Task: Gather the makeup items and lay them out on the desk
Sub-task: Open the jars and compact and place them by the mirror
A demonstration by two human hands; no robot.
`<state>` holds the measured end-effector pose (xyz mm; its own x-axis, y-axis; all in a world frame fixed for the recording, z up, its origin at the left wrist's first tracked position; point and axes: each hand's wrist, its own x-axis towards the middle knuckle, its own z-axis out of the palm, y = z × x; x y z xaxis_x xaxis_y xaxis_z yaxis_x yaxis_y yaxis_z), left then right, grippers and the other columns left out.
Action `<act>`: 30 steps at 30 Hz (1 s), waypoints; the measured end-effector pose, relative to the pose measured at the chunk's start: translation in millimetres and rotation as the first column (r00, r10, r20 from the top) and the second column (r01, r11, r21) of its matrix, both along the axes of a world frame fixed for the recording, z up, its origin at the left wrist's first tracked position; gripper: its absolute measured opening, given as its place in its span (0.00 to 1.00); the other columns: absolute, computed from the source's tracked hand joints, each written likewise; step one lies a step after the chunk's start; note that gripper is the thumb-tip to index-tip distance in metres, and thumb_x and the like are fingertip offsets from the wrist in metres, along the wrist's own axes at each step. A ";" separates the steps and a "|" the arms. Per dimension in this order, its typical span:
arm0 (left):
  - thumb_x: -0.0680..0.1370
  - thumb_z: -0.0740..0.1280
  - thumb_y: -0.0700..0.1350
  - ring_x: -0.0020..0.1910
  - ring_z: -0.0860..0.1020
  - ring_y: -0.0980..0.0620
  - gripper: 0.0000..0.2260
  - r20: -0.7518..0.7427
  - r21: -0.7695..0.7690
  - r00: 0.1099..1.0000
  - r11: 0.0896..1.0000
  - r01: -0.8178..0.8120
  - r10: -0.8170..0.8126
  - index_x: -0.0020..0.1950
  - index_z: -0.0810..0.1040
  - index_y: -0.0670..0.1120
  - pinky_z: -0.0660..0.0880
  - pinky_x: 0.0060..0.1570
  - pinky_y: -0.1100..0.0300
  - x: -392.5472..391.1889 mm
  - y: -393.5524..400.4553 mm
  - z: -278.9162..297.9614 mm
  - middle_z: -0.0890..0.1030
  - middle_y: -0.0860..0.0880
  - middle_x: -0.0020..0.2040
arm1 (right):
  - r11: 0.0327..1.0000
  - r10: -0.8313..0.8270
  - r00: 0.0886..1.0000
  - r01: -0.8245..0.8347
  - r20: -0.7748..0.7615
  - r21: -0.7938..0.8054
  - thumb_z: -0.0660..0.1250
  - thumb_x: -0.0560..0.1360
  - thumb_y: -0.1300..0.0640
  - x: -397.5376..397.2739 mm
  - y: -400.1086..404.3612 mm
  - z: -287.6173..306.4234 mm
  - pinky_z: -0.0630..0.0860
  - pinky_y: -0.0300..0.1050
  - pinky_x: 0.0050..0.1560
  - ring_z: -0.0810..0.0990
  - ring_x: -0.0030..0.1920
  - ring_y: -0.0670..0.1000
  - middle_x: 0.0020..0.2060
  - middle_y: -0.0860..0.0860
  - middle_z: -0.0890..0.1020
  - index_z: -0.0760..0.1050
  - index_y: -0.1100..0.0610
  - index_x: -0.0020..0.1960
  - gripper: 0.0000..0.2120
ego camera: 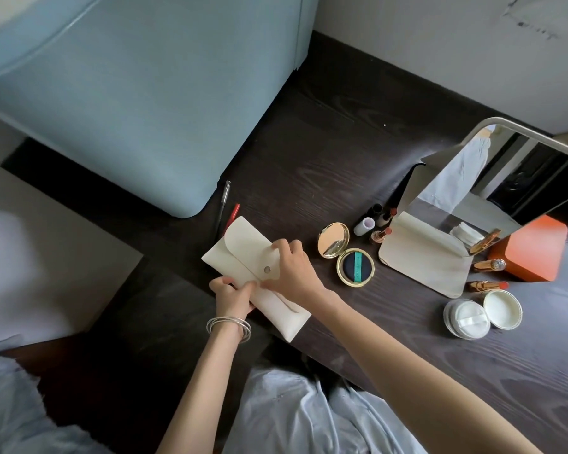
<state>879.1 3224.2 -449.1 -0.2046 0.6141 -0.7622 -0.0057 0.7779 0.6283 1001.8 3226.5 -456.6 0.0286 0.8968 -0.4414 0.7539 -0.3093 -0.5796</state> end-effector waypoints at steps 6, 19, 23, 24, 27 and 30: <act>0.75 0.63 0.30 0.50 0.71 0.47 0.14 -0.011 0.015 0.982 0.982 0.191 -0.190 0.52 0.61 0.42 0.76 0.37 0.56 -4.4 -17.3 9.2 0.67 0.49 0.45 | 1.000 -0.002 0.998 0.004 -0.057 0.020 0.75 0.67 0.52 10.1 -23.0 7.7 0.68 0.42 0.51 0.68 0.55 0.53 0.58 0.53 0.65 0.62 0.54 0.67 0.34; 0.77 0.62 0.35 0.48 0.79 0.45 0.10 0.215 -0.136 0.837 0.834 0.535 -0.503 0.45 0.62 0.47 0.79 0.38 0.57 70.6 -132.8 21.8 0.70 0.40 0.57 | 0.993 -0.074 0.990 0.062 -0.120 -0.101 0.78 0.62 0.55 112.1 -147.8 17.6 0.68 0.38 0.48 0.70 0.52 0.48 0.54 0.46 0.65 0.66 0.47 0.63 0.34; 0.77 0.60 0.36 0.42 0.79 0.48 0.10 0.309 -0.203 0.773 0.756 0.622 -0.554 0.45 0.62 0.48 0.79 0.35 0.59 113.6 -187.8 16.2 0.72 0.40 0.54 | 0.986 -0.121 0.991 0.113 -0.065 -0.123 0.78 0.61 0.57 151.5 -213.5 17.4 0.72 0.43 0.48 0.71 0.49 0.50 0.53 0.47 0.67 0.67 0.48 0.63 0.34; 0.77 0.60 0.35 0.40 0.79 0.48 0.10 0.320 -0.215 0.762 0.740 0.638 -0.563 0.45 0.61 0.48 0.79 0.34 0.60 127.4 -199.7 14.3 0.73 0.39 0.54 | 0.983 -0.148 0.988 0.141 -0.052 -0.121 0.78 0.60 0.58 161.7 -230.3 17.3 0.72 0.45 0.49 0.71 0.50 0.51 0.53 0.48 0.67 0.68 0.50 0.63 0.35; 0.77 0.60 0.36 0.38 0.77 0.46 0.09 0.353 -0.241 0.733 0.700 0.672 -0.582 0.46 0.61 0.48 0.78 0.38 0.58 169.3 -229.7 10.9 0.72 0.38 0.53 | 0.964 -0.237 0.972 0.235 -0.002 -0.121 0.78 0.60 0.59 193.0 -275.9 16.7 0.74 0.50 0.51 0.72 0.50 0.53 0.53 0.49 0.67 0.68 0.51 0.63 0.34; 0.77 0.61 0.37 0.45 0.77 0.42 0.09 0.378 -0.229 0.702 0.674 0.703 -0.604 0.45 0.61 0.48 0.77 0.41 0.57 210.1 -256.3 8.9 0.71 0.39 0.53 | 0.948 -0.288 0.954 0.297 0.085 -0.115 0.76 0.62 0.58 225.8 -310.1 15.6 0.73 0.50 0.50 0.73 0.53 0.53 0.54 0.49 0.68 0.68 0.49 0.63 0.32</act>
